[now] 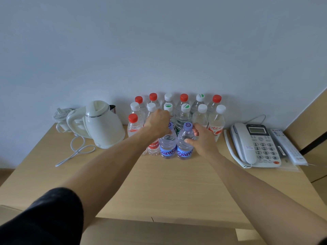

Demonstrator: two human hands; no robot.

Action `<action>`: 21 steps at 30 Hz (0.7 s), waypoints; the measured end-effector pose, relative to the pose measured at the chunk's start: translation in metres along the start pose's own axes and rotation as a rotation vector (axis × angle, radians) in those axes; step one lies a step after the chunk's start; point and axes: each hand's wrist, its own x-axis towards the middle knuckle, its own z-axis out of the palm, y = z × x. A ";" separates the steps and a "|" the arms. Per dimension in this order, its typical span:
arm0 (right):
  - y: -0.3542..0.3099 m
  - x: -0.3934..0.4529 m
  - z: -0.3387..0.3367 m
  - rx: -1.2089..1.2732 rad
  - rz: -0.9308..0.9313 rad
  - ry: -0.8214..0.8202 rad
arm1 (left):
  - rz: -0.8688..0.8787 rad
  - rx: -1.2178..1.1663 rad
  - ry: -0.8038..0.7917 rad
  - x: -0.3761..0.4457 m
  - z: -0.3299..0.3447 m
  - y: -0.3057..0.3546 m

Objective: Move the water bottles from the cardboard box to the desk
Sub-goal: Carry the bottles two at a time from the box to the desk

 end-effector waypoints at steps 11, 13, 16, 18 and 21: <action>-0.002 -0.002 -0.002 0.017 -0.005 0.005 | -0.045 -0.028 -0.008 0.001 0.000 0.002; -0.003 -0.004 0.002 0.028 0.002 0.039 | -0.050 -0.038 -0.008 0.001 0.001 0.002; -0.004 -0.008 0.007 0.025 0.019 0.073 | -0.055 -0.036 -0.013 0.000 0.001 0.002; -0.004 -0.010 0.008 0.002 0.021 0.085 | -0.059 -0.036 -0.012 0.000 0.001 0.002; -0.004 -0.008 0.009 -0.003 0.032 0.072 | -0.065 -0.044 -0.010 -0.001 0.001 0.003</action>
